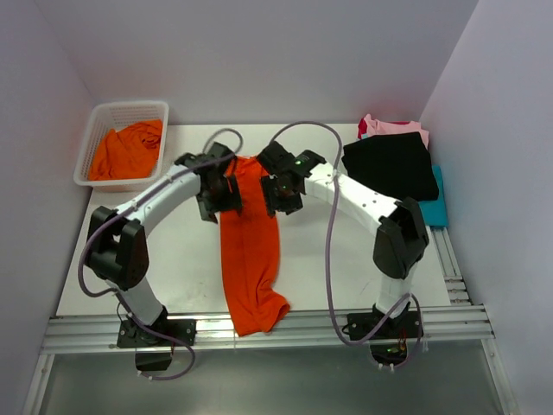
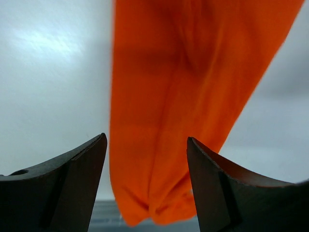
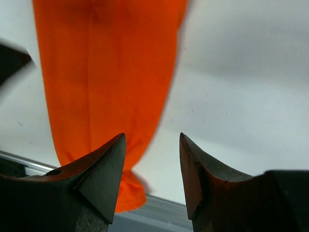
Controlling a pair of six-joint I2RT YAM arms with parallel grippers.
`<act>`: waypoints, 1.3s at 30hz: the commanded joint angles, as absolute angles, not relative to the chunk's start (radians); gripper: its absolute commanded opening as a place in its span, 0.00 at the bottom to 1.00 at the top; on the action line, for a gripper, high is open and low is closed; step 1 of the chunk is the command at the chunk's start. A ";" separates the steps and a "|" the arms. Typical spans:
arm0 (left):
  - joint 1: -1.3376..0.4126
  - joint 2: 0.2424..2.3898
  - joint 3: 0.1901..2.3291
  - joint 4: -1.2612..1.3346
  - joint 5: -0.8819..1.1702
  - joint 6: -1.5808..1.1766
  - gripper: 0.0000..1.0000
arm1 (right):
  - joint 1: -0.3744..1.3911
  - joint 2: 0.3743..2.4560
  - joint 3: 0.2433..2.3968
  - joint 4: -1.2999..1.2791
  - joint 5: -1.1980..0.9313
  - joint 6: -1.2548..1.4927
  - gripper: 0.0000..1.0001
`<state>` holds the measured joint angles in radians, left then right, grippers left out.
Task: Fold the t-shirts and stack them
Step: Rotate the tshirt 90 degrees
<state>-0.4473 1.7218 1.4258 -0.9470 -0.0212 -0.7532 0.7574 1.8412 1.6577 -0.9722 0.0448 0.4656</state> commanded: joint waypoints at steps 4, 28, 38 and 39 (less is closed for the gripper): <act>-0.704 1.557 1.237 -1.071 0.073 -0.843 0.73 | 0.756 1.585 1.389 -1.049 -0.050 0.532 0.56; -0.808 1.129 1.146 -1.267 -0.101 -1.229 0.61 | 0.706 2.473 2.220 -1.011 -0.172 0.495 0.04; -0.808 1.084 1.204 -1.364 -0.152 -1.264 0.61 | 0.606 2.631 2.361 -0.979 -0.130 0.595 0.07; -0.808 1.098 1.216 -1.367 -0.153 -1.255 0.61 | 0.595 2.640 2.396 -0.965 -0.133 0.609 0.09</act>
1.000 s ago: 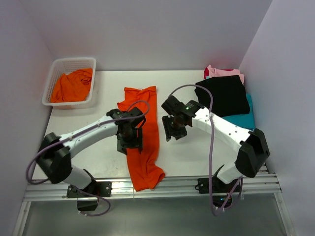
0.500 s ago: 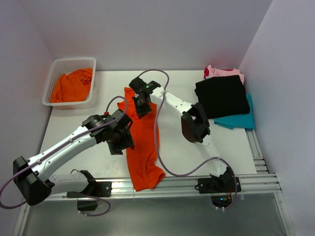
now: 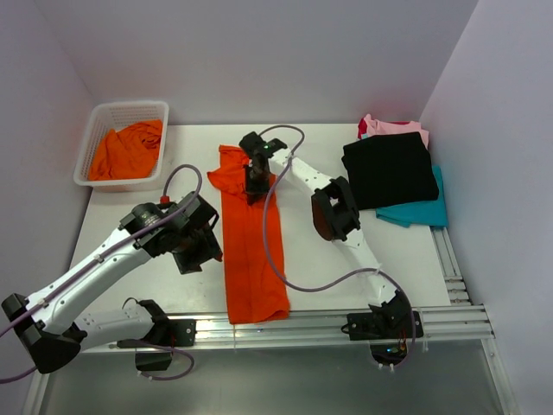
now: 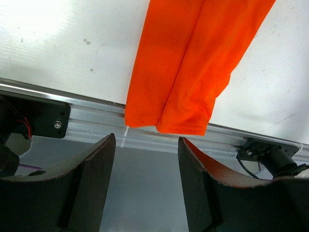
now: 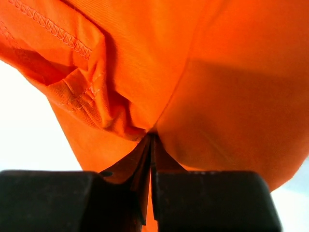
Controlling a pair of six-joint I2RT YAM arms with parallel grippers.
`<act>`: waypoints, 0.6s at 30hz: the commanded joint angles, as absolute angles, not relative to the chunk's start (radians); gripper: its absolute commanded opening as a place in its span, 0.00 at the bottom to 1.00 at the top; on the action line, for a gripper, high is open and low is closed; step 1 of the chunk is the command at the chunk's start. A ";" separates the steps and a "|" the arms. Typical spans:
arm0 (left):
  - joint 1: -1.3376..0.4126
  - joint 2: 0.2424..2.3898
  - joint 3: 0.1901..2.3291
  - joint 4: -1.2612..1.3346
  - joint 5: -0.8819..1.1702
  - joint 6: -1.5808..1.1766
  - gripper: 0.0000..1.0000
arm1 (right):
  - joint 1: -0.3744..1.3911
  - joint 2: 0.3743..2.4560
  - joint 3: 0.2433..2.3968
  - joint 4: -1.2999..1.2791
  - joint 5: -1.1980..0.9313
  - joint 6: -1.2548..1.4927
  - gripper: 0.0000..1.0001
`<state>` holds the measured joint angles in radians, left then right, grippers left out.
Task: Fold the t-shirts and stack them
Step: Rotate the tshirt 90 degrees
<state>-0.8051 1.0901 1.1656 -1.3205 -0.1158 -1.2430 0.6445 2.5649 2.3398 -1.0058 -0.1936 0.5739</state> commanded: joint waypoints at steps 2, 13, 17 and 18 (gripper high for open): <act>-0.808 1.120 1.232 -1.373 -0.156 -1.241 0.59 | 0.560 2.660 2.419 -0.924 -0.159 0.618 0.12; -0.808 1.198 1.334 -1.365 -0.199 -1.194 0.61 | 0.465 2.475 2.359 -0.733 -0.301 0.629 0.69; -0.808 1.288 1.376 -1.322 -0.198 -1.119 0.61 | 0.459 2.259 2.207 -0.747 -0.307 0.620 0.70; -0.808 1.305 1.376 -1.318 -0.190 -1.108 0.61 | 0.459 2.146 2.157 -0.749 -0.305 0.614 0.71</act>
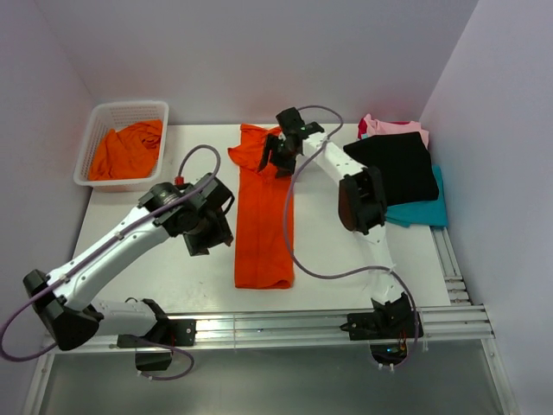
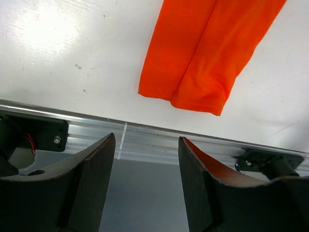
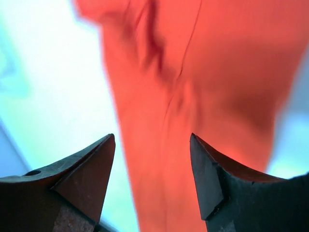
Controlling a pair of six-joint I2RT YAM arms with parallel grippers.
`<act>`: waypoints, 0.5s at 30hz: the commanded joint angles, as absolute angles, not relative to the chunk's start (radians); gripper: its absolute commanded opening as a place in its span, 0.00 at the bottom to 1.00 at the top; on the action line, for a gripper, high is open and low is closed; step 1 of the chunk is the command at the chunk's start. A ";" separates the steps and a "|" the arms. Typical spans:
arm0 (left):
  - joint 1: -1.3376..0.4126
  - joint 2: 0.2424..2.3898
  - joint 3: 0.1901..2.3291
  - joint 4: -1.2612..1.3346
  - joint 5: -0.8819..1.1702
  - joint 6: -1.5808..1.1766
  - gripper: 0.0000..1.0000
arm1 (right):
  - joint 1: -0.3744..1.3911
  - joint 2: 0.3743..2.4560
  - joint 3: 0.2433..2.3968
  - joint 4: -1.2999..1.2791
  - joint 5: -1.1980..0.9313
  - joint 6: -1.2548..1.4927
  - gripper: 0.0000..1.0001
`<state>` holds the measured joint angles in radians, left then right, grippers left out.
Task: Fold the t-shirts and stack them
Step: Rotate the tshirt 90 degrees
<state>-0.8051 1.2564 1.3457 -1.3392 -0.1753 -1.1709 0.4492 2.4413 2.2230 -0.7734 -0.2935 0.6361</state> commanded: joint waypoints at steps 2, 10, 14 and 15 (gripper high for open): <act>-0.808 1.353 1.361 -1.293 -0.177 -1.080 0.60 | 0.459 2.024 1.995 -0.770 -0.298 0.598 0.71; -0.822 1.367 1.071 -1.074 -0.084 -1.083 0.58 | 0.482 1.458 1.211 -0.818 -0.295 0.589 0.70; -0.841 1.361 0.954 -0.985 -0.054 -1.109 0.58 | 0.517 1.272 0.842 -0.740 -0.314 0.649 0.71; -0.845 1.361 0.936 -0.947 -0.046 -1.115 0.57 | 0.522 1.237 0.803 -0.730 -0.328 0.658 0.71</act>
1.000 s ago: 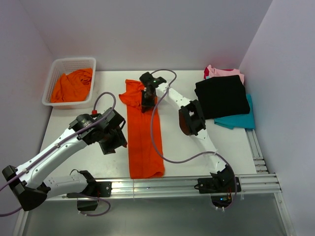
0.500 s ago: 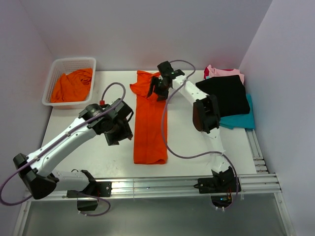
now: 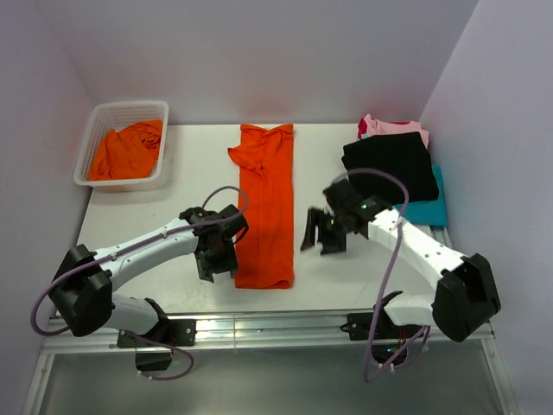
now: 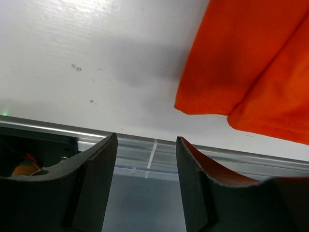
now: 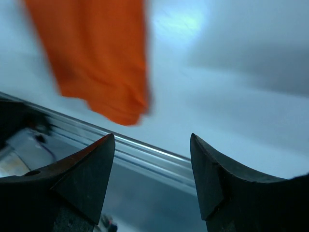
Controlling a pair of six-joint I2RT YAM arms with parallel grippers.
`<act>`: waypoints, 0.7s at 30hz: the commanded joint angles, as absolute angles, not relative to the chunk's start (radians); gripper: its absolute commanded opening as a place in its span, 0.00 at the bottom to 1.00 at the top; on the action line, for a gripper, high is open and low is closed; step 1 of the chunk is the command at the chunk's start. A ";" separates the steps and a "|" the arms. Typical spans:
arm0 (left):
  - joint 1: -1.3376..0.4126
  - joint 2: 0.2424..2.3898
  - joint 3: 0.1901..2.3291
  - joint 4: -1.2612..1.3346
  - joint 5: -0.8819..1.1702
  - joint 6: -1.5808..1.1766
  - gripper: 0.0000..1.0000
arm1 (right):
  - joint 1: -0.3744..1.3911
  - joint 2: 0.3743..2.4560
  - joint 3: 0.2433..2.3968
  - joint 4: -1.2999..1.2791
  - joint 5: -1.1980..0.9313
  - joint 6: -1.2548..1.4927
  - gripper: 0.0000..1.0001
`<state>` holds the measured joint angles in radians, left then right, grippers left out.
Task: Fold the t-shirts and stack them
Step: Rotate the tshirt 90 degrees, then grab the bottom of the folded rectangular tshirt with both arms
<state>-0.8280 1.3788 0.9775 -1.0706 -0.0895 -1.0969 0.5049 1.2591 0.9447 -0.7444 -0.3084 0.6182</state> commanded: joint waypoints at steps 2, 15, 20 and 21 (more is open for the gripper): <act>-0.857 1.367 0.891 -0.905 -0.026 -1.134 0.57 | 0.537 1.221 0.718 -0.692 -0.340 0.679 0.71; -0.914 1.482 0.900 -0.788 -0.040 -1.158 0.56 | 0.650 1.433 0.802 -0.568 -0.338 0.716 0.71; -0.914 1.489 0.900 -0.781 -0.046 -1.152 0.56 | 0.710 1.528 0.905 -0.568 -0.328 0.727 0.70; -0.914 1.489 0.903 -0.779 -0.048 -1.147 0.56 | 0.719 1.538 0.919 -0.569 -0.327 0.724 0.70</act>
